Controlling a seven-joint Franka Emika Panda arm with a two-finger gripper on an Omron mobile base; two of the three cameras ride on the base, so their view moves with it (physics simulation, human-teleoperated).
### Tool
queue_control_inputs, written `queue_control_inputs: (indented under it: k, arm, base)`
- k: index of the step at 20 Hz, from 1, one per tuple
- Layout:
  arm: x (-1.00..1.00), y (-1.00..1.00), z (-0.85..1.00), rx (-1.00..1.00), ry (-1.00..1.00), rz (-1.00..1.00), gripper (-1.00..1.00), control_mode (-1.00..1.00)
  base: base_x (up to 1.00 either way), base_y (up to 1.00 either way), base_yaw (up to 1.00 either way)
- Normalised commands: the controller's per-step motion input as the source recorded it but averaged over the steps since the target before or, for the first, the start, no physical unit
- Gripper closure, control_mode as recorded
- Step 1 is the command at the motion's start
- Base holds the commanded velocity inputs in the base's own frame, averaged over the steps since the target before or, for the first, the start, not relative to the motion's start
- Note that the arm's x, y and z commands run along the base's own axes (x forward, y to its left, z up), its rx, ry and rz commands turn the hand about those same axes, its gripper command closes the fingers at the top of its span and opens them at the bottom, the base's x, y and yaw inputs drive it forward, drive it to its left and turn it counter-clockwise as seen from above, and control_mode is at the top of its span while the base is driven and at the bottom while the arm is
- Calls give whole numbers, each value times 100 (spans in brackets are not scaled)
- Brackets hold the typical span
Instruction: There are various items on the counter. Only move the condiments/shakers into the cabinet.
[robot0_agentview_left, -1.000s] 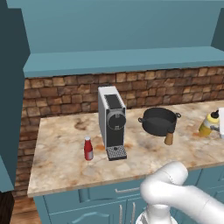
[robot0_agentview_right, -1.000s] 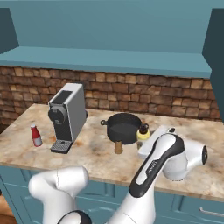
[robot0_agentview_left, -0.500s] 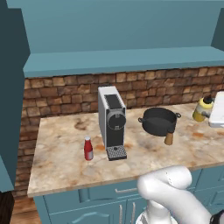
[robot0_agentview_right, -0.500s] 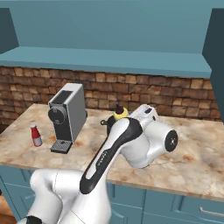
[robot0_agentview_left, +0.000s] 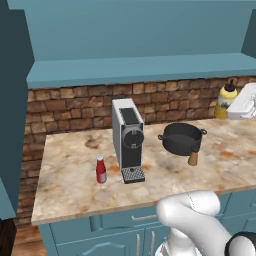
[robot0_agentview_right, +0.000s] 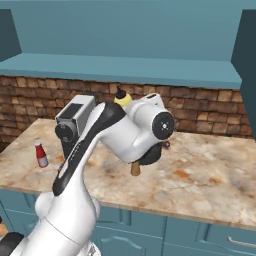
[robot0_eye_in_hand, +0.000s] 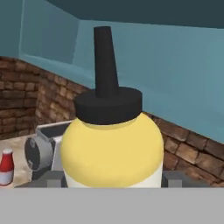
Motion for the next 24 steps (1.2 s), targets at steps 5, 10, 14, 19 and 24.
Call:
queue_control_inputs:
  k: [5,10,14,19,24]
  arm:
    - [0,33,100,19,11,-6,100,-100]
    - [1,56,100,16,6,-7,100,-100]
    - [31,63,96,8,1,-7,100,-100]
    - [61,19,0,-8,2,-2,100,-100]
    - [67,27,-8,-5,1,-4,100,-100]
  base:
    - [0,0,0]
    - [0,0,0]
    - [0,0,0]
    - [0,0,0]
    - [0,0,0]
